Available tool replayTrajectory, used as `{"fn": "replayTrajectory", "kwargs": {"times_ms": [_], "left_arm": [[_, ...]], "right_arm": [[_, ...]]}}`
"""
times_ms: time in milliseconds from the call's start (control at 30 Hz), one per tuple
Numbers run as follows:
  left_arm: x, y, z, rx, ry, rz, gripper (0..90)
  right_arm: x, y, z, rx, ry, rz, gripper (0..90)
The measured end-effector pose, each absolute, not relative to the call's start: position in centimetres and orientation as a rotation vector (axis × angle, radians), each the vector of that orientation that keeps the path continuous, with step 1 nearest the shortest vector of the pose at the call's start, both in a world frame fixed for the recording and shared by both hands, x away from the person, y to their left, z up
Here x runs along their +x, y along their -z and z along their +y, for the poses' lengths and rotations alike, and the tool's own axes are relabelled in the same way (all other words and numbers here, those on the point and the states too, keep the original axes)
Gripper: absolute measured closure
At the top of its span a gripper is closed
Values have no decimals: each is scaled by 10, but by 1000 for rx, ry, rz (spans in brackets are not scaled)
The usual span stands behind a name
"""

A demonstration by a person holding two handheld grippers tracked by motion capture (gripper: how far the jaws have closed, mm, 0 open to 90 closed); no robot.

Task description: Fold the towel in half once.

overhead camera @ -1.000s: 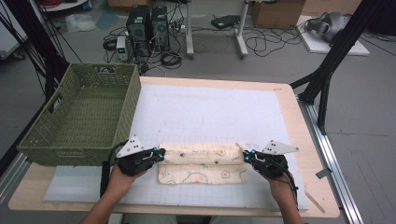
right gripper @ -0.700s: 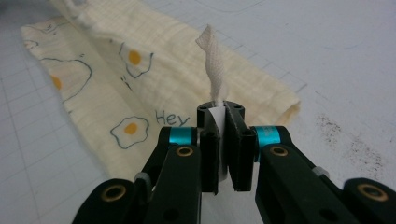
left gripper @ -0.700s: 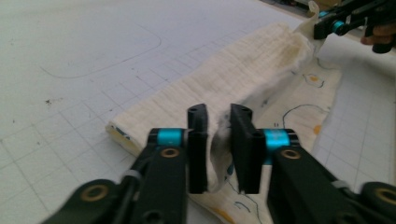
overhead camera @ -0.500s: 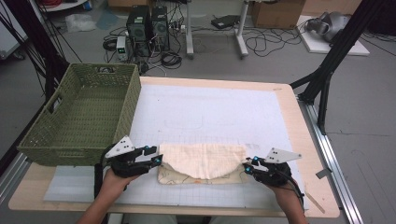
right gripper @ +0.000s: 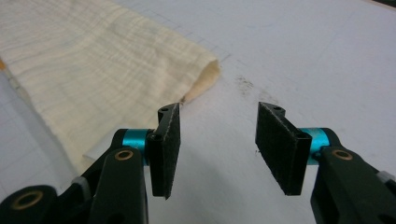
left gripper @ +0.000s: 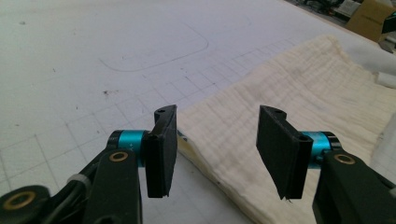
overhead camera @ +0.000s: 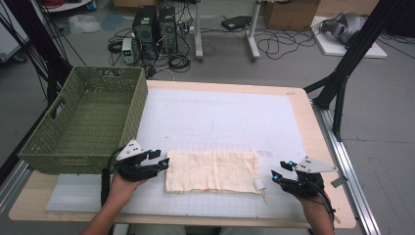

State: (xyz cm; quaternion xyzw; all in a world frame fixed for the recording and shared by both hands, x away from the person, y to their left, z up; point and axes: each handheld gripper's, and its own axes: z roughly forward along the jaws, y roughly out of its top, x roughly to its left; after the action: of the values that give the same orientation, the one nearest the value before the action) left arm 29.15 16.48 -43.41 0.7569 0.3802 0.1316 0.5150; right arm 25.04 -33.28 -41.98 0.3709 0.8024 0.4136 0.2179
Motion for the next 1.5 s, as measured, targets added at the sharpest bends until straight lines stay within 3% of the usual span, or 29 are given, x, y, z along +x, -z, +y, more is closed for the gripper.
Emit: {"fn": "replayTrajectory", "kwargs": {"times_ms": [167, 433, 600, 733, 867, 933, 967, 1033, 1167, 1500], "left_arm": [[301, 442, 155, 1877, -321, 964, 476], [329, 437, 147, 1866, -359, 1008, 432], [340, 444, 145, 1917, -332, 1032, 433], [339, 449, 143, 1983, -309, 990, 502], [333, 450, 139, 2030, -344, 945, 651], [330, 450, 139, 2041, -333, 917, 825], [329, 450, 138, 2040, -349, 911, 840], [327, 449, 139, 2012, -390, 914, 849], [332, 444, 145, 1898, -440, 970, 850], [359, 432, 134, 1873, -538, 984, 844]], "right_arm": [[265, 426, -307, 1010, -1150, 2272, 533], [314, 425, -269, 1020, -1120, 2250, 444], [338, 430, -260, 1059, -1122, 2297, 464], [345, 441, -261, 1093, -1110, 2387, 473], [341, 447, -263, 1085, -1108, 2417, 551], [337, 447, -266, 1075, -1137, 2433, 709], [336, 447, -267, 1065, -1141, 2442, 796], [331, 444, -267, 1010, -1110, 2449, 851], [325, 438, -265, 976, -1096, 2390, 859], [341, 436, -257, 1067, -1029, 2214, 858]]}}
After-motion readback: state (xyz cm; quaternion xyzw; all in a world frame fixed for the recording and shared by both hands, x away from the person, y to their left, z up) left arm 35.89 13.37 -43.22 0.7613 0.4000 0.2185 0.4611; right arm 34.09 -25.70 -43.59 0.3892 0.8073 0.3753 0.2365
